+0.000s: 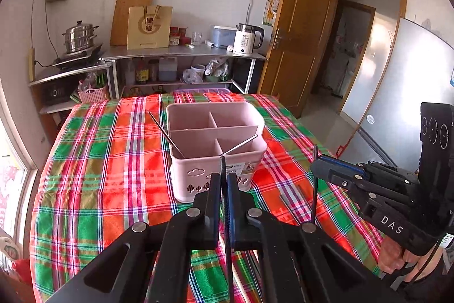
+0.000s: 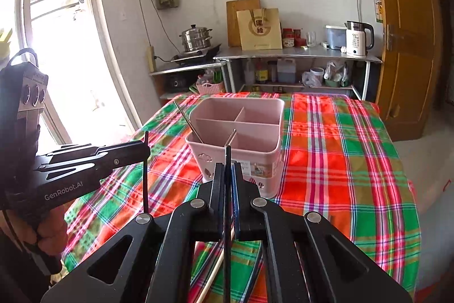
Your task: Organize utensils
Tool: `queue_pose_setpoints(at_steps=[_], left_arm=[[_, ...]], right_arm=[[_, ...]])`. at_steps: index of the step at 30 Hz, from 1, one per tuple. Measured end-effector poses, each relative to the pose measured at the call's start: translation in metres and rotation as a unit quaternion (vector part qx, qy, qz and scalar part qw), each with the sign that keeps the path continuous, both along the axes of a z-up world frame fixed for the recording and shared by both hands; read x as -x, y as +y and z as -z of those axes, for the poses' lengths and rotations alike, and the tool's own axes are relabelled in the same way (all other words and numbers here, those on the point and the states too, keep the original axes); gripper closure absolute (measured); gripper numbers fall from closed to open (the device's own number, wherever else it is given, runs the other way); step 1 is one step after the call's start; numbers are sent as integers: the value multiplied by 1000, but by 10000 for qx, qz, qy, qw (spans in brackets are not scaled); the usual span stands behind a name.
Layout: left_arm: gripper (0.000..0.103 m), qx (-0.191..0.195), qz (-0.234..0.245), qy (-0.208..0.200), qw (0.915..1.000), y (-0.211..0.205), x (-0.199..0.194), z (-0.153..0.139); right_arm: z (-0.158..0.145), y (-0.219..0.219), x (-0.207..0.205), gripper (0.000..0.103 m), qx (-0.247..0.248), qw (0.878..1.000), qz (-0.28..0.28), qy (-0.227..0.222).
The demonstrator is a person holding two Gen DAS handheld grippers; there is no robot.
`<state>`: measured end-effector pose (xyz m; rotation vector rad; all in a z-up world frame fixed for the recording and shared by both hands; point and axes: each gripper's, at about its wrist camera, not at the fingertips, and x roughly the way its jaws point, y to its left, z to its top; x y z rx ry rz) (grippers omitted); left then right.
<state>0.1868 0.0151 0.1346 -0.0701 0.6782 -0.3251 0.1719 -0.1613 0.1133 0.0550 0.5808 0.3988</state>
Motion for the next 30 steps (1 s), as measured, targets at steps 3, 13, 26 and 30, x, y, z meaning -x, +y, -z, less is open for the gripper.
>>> queue_pose_setpoints(at_steps=[3,13,26,30], left_arm=[[99,7,-18,-141,9999,3,5,-12],[99,85,-45,-377,9992,9,16,-35],[99,104,30,-387,9992,9,21,-43],[99,85,85,-349,9993,8,20,-47]], right_arm=[[-9,-2,7,99,-39,9999,9,-142],[-20,-10,17,99,-104,9993,29,-366],[-38,-20,25,99,-66,9982,29,-588],[-40,-21,24,99,-28,9981,17,-611]])
